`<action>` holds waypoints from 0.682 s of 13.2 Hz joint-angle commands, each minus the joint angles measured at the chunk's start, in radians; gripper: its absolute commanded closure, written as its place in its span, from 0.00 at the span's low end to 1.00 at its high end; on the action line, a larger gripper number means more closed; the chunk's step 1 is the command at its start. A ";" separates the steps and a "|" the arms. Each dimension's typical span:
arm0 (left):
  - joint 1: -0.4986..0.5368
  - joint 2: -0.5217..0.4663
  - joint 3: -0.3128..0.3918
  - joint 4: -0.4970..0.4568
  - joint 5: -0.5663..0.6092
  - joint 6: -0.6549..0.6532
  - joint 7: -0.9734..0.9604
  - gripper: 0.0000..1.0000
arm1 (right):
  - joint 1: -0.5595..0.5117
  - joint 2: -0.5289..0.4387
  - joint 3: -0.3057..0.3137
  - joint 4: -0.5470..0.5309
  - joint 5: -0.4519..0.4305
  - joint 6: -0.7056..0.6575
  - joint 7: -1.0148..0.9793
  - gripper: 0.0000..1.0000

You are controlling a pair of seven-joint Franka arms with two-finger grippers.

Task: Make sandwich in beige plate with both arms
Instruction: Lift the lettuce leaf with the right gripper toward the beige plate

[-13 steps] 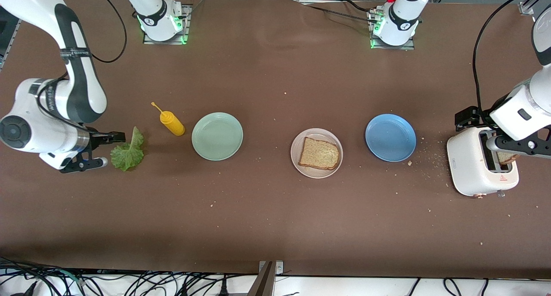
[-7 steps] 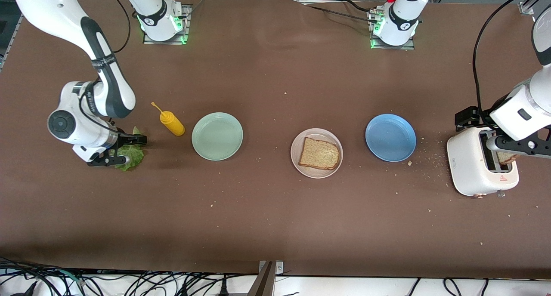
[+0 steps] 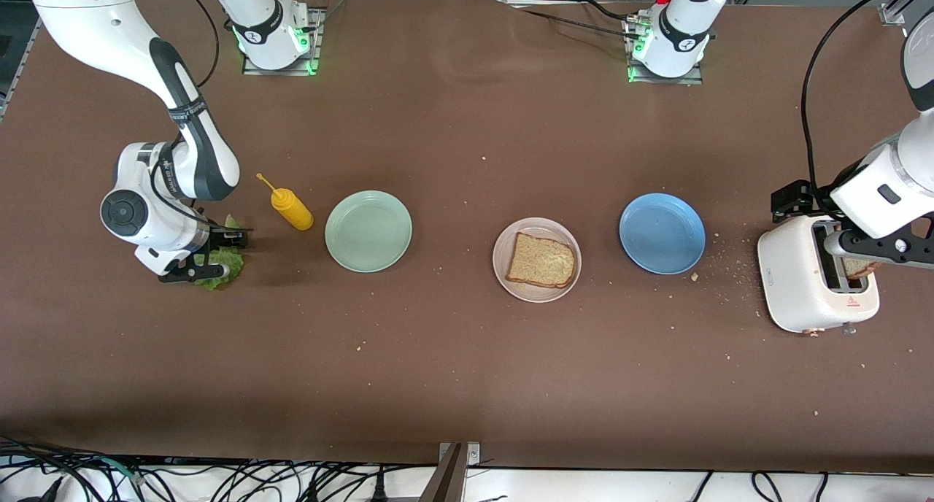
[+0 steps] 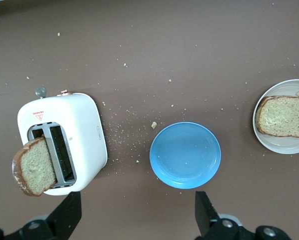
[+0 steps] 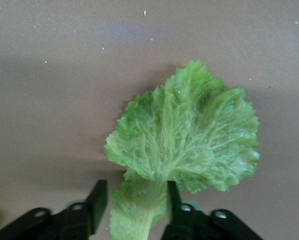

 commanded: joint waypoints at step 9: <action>0.004 0.000 -0.001 0.018 -0.023 -0.018 0.003 0.00 | 0.004 -0.016 -0.004 0.067 -0.027 -0.049 0.004 1.00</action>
